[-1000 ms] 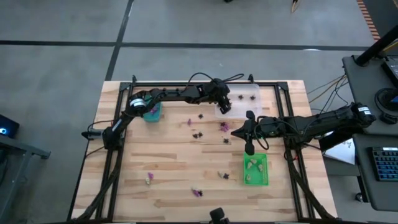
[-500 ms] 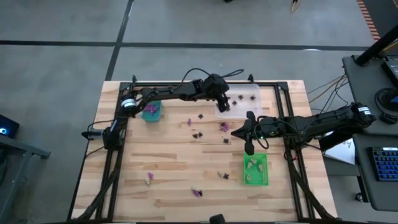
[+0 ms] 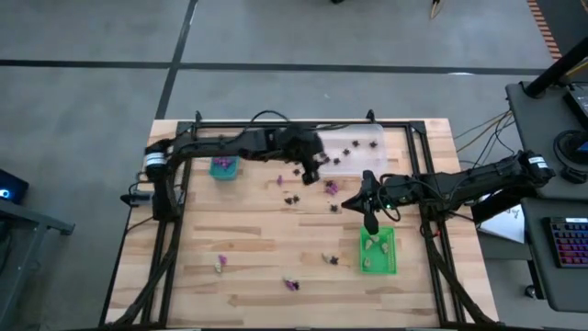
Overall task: Sort Halloween decoration
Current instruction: Put the purple skeleton toy into the blue bin
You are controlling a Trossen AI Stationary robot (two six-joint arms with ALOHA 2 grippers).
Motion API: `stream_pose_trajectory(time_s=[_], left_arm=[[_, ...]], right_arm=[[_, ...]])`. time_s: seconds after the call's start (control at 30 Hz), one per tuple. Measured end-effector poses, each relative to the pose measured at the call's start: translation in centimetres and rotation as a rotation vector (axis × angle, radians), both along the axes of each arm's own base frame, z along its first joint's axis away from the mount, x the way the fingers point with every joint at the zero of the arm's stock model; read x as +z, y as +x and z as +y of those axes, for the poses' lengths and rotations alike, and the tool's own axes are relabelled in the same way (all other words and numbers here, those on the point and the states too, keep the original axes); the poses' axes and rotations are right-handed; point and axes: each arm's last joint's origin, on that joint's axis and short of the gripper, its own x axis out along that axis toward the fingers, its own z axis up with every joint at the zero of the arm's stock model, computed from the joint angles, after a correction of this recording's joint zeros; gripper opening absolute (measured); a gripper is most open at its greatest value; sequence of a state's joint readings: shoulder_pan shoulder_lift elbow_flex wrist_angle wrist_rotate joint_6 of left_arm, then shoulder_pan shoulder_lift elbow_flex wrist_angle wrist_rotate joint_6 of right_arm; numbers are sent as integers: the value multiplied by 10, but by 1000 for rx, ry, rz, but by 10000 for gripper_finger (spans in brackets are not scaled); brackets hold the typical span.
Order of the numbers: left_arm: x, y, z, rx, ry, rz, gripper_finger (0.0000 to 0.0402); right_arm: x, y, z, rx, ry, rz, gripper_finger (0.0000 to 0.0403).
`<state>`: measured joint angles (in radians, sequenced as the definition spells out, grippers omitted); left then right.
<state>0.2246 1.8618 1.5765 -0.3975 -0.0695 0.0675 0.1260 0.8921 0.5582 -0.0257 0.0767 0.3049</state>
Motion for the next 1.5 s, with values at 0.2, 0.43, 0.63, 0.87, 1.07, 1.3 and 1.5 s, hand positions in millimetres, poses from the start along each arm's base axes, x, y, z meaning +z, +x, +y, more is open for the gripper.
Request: stream_pose_trajectory(time_s=[0.2,0.43,0.63,0.87,1.07,1.3,1.5], left_arm=[[-6,-45,-37,21,-49,-29,182],[-31,-95,-58,217,-116,2,182],[-63,-118,-61,444,-224,14,182],[-89,-120,-58,624,-231,27,174],[-107,-109,-52,664,-197,47,158],[-128,-88,-42,680,-171,123,153],[-138,-73,-38,685,-160,155,153]], right_arm=[[0,0,0,0,-1,-2,9],[1,1,0,-9,18,-15,9],[3,2,0,-16,37,-37,9],[6,3,0,-17,41,-66,9],[6,3,0,-17,40,-66,9],[6,3,0,-18,40,-65,9],[6,3,0,-20,47,-63,9]])
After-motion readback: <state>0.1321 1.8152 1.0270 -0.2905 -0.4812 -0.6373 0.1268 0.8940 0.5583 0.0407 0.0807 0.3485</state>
